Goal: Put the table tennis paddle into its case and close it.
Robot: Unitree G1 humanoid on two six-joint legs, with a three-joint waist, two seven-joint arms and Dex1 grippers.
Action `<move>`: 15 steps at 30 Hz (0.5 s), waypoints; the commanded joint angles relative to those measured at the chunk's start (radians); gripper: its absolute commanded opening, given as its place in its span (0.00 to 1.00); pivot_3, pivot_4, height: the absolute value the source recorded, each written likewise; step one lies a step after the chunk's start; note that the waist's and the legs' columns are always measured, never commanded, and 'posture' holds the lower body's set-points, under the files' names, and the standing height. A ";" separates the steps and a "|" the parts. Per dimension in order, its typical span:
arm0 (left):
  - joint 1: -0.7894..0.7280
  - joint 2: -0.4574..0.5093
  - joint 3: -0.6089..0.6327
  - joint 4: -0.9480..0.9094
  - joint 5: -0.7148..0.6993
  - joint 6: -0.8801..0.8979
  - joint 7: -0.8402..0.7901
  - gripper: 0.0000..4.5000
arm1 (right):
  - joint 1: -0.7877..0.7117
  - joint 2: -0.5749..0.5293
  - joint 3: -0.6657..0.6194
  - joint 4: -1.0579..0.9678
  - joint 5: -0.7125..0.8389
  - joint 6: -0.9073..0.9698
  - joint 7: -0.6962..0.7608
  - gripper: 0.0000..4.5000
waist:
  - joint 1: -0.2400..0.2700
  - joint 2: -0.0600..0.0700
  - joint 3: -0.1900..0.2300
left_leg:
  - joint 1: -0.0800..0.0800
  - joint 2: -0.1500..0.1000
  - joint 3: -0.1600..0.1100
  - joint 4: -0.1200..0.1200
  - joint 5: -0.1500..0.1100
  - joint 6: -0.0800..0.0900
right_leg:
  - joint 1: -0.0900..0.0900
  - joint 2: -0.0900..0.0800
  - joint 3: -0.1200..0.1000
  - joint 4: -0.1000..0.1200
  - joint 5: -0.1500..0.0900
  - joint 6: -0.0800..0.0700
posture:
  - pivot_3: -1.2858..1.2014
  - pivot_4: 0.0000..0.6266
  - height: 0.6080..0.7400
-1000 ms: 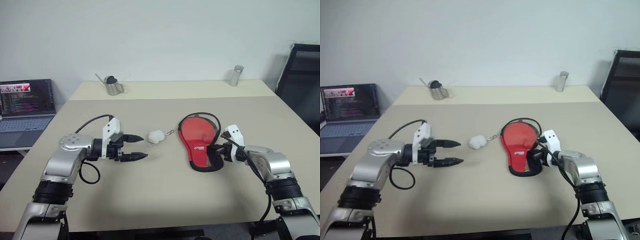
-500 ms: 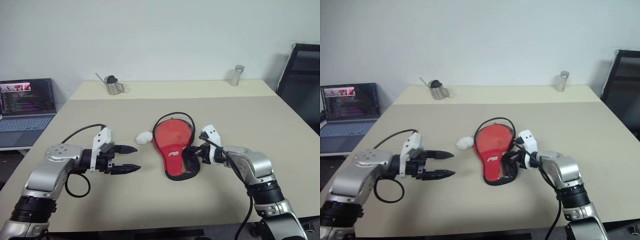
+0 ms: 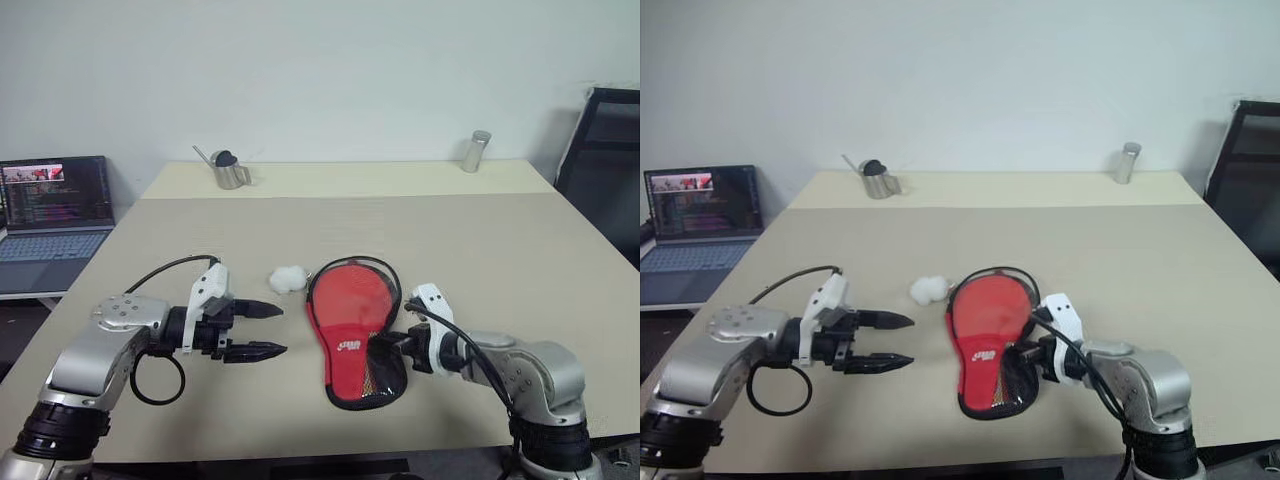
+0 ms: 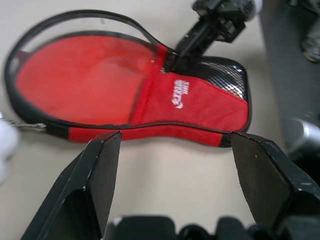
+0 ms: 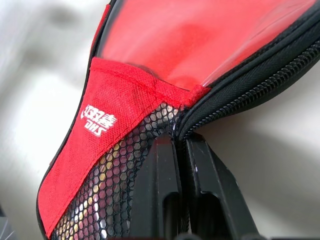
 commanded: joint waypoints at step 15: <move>-0.004 0.032 -0.021 -0.035 -0.020 -0.007 -0.071 0.83 | 0.175 0.069 -0.054 -0.234 0.152 0.078 -0.115 0.00 | 0.001 0.000 0.000 | 0.000 0.000 0.000 0.000 0.000 0.000 | 0.000 0.000 0.000 0.000 0.000 0.000 | 0.52 0.24 1.00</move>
